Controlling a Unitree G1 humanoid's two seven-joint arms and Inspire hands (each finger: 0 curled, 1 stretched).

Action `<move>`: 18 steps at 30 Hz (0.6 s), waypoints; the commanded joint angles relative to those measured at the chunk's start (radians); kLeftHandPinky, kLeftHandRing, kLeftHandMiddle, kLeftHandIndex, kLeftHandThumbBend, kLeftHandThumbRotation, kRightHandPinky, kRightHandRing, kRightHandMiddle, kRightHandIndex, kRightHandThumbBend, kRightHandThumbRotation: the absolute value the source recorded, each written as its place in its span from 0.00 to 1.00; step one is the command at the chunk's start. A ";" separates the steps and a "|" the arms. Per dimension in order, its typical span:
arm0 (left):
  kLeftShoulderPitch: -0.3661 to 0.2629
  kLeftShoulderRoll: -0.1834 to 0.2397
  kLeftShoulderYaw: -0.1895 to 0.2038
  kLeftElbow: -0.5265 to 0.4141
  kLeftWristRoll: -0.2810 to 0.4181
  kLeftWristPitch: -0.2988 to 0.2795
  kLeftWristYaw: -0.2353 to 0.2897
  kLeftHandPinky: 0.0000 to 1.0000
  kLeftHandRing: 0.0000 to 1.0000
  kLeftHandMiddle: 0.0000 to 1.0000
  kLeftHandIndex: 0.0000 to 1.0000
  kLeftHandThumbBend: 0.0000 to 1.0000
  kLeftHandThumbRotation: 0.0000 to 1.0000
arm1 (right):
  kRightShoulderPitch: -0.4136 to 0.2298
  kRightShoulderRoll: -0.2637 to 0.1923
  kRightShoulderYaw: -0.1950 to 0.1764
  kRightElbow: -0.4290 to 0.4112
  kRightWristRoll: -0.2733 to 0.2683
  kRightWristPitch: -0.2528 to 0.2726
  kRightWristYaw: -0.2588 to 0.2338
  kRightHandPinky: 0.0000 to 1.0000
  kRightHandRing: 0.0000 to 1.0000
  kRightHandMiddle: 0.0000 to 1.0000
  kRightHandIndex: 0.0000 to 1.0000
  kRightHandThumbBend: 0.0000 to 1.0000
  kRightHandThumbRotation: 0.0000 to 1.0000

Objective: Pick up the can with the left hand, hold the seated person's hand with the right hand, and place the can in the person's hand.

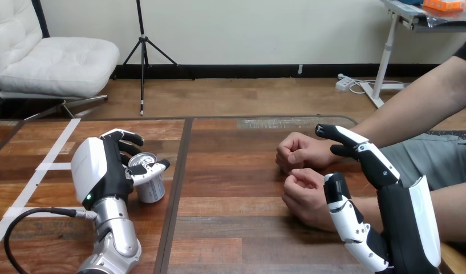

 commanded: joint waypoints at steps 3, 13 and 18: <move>-0.049 0.009 0.009 -0.022 0.004 -0.050 0.024 0.44 0.45 0.50 0.53 0.68 0.00 | -0.048 0.003 0.002 -0.025 0.007 0.001 -0.009 0.75 0.81 0.79 0.78 0.29 0.70; -0.049 0.010 0.009 -0.030 0.003 -0.074 0.026 0.42 0.45 0.50 0.53 0.67 0.00 | -0.048 0.006 0.001 -0.026 -0.007 0.007 -0.014 0.74 0.81 0.79 0.77 0.29 0.70; -0.050 0.010 0.007 -0.035 0.008 -0.083 0.036 0.41 0.45 0.50 0.53 0.67 0.00 | -0.048 0.006 0.003 -0.026 -0.007 0.008 -0.013 0.74 0.81 0.79 0.78 0.30 0.70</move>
